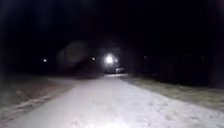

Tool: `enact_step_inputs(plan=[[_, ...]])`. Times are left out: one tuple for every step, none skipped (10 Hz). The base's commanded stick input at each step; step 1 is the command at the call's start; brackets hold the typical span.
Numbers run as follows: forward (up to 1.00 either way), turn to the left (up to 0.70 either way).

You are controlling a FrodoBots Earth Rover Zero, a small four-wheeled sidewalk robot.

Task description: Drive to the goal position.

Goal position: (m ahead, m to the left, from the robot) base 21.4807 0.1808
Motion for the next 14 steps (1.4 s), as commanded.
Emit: enact_step_inputs(plan=[[0.70, 0.03], [0.70, 0.14], [0.70, 0.14], [0.70, 0.14], [0.70, 0.14], [0.70, 0.13], [0.70, 0.08], [0.70, 0.02], [0.70, 0.00], [0.70, 0.00], [0.70, 0.00], [0.70, 0.00], [0.70, 0.00], [0.70, 0.00]])
